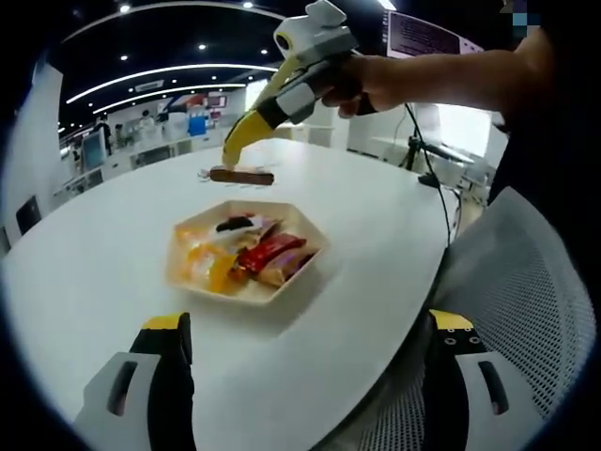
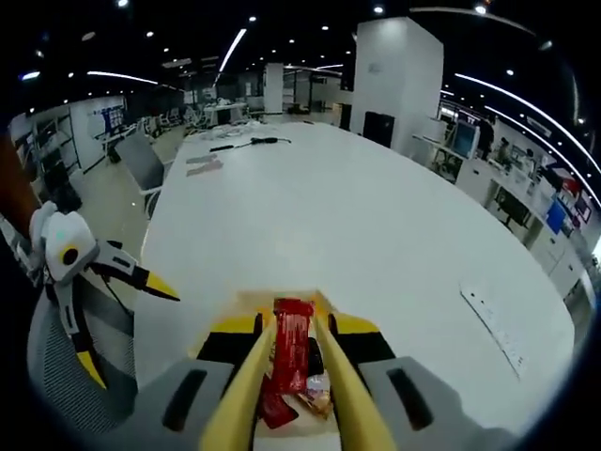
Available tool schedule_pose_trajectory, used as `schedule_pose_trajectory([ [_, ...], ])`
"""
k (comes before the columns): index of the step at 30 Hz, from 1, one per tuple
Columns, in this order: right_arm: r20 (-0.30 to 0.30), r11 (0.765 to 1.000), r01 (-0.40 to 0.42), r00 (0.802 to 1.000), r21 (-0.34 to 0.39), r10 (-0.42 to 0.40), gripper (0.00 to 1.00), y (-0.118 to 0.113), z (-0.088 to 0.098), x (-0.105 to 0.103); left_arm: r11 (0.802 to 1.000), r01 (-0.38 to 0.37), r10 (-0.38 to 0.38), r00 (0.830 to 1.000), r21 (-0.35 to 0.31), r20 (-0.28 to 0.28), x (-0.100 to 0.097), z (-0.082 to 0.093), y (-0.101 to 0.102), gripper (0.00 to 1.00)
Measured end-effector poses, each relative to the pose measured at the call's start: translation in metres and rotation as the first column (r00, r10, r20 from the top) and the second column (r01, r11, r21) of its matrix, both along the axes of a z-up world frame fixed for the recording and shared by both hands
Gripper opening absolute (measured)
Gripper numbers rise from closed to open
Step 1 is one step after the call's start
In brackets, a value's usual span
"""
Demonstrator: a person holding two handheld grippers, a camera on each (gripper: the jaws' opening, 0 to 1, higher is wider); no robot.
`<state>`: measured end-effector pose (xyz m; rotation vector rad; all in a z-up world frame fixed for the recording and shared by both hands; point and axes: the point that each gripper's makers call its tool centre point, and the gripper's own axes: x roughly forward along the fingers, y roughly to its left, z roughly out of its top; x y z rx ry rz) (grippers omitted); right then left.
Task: Place the target food into the container with the food tongs after gripping and lifting it, then release it inside without dropping or visibly crushing the food.
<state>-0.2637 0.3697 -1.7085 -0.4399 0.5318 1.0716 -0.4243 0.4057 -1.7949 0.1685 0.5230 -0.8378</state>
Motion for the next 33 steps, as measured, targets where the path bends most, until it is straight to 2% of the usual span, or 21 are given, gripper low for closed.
schedule_pose_trajectory([
  [10,0.006,0.999,0.007,1.000,0.040,-0.007,0.27,-0.006,0.011,0.003,1.000,-0.003,0.003,1.000,0.002,0.000,0.000,0.000,0.001,0.99],
  [14,0.047,0.996,-0.001,0.999,0.092,-0.003,0.26,-0.007,0.024,0.004,1.000,-0.007,0.007,1.000,0.002,0.001,0.001,0.000,0.002,0.99],
  [17,0.116,0.993,-0.016,0.993,0.120,0.002,0.27,-0.011,0.034,0.008,1.000,-0.007,0.007,1.000,0.004,0.002,0.001,0.000,0.002,0.99],
  [21,0.116,0.985,-0.008,0.993,0.174,-0.012,0.27,-0.021,0.046,0.004,1.000,0.005,-0.005,1.000,0.014,0.006,0.001,0.000,0.001,0.99],
  [23,0.106,0.972,-0.023,0.994,0.234,-0.002,0.27,-0.022,0.056,-0.003,0.999,0.037,-0.037,0.999,0.019,0.003,-0.002,0.001,-0.004,0.99],
  [24,0.103,0.965,-0.036,0.995,0.259,0.009,0.27,-0.022,0.061,-0.006,0.996,0.081,-0.081,0.997,0.035,-0.004,-0.006,0.001,-0.009,0.99],
  [25,0.126,0.955,-0.067,0.992,0.289,0.031,0.27,-0.024,0.070,-0.011,0.993,0.111,-0.111,0.994,0.038,-0.018,-0.009,0.001,-0.013,0.99],
  [27,0.117,0.938,-0.105,0.991,0.330,0.070,0.27,-0.025,0.077,-0.022,0.985,0.166,-0.167,0.986,0.043,0.011,-0.004,0.014,-0.020,0.99],
  [28,0.113,0.931,-0.121,0.990,0.346,0.087,0.27,-0.026,0.080,-0.027,0.985,0.171,-0.171,0.985,0.036,0.012,-0.001,0.020,-0.022,0.99],
  [31,0.143,0.925,-0.161,0.983,0.345,0.118,0.27,-0.033,0.085,-0.039,0.976,0.209,-0.209,0.978,-0.056,0.021,0.020,0.060,-0.031,0.97],
  [33,0.131,0.912,-0.171,0.983,0.373,0.131,0.27,-0.037,0.088,-0.048,0.970,0.239,-0.237,0.971,-0.044,0.041,0.032,0.075,-0.033,0.96],
])
